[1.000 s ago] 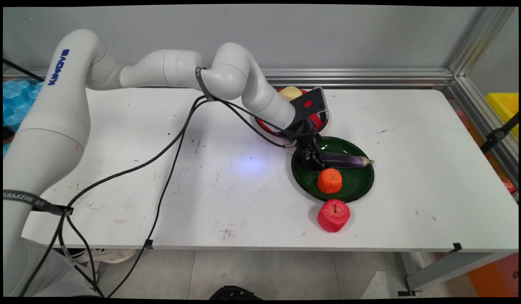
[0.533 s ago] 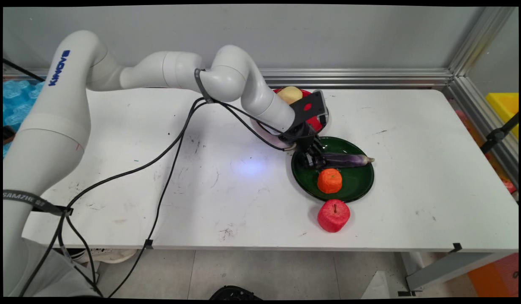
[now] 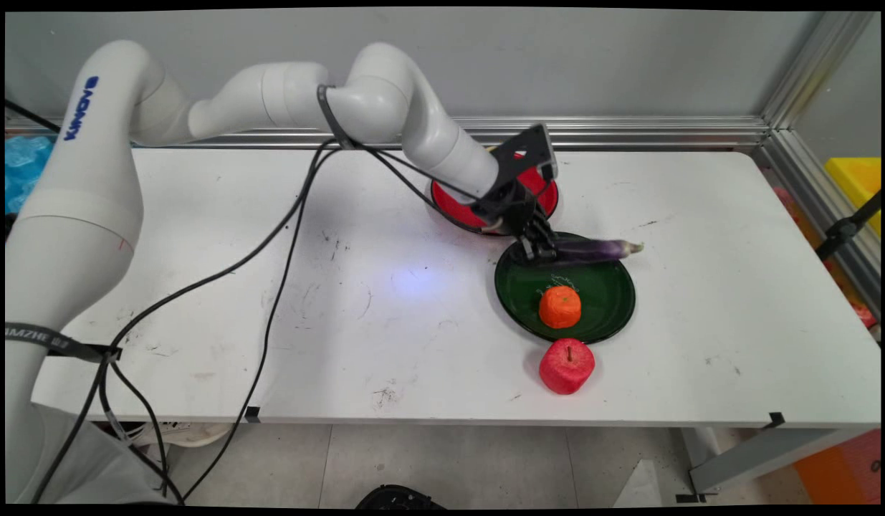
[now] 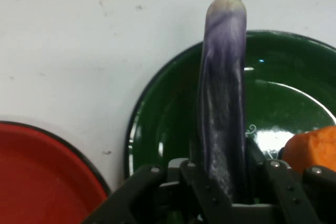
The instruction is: Place the picked object on the red plate
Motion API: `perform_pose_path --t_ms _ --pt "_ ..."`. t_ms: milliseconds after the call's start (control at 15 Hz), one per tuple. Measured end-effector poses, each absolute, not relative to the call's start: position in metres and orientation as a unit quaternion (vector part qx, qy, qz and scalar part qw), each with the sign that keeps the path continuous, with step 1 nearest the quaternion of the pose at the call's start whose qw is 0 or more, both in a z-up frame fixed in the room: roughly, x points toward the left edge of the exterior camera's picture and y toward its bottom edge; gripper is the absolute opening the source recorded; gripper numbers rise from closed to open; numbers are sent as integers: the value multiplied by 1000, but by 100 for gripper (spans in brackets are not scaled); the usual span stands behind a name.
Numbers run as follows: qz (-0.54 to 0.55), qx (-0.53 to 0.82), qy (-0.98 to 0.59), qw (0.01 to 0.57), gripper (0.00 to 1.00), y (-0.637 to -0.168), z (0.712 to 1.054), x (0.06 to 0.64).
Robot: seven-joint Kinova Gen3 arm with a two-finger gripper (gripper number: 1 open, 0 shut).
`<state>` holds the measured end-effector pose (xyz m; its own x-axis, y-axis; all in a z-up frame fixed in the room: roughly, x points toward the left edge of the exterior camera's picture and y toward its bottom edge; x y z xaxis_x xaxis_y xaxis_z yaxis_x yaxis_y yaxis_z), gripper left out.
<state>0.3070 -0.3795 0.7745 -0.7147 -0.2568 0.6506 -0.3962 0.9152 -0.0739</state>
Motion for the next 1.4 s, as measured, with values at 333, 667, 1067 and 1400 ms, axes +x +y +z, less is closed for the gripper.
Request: perform_pose_path --t_ms 333,667,1067,1400 --pt "124 182 -918 329 0 -394 802 334" --pt "151 188 -918 315 0 -414 812 371" --pt "169 195 -918 301 0 -432 804 400" --pt "177 203 -918 291 0 -443 791 419"
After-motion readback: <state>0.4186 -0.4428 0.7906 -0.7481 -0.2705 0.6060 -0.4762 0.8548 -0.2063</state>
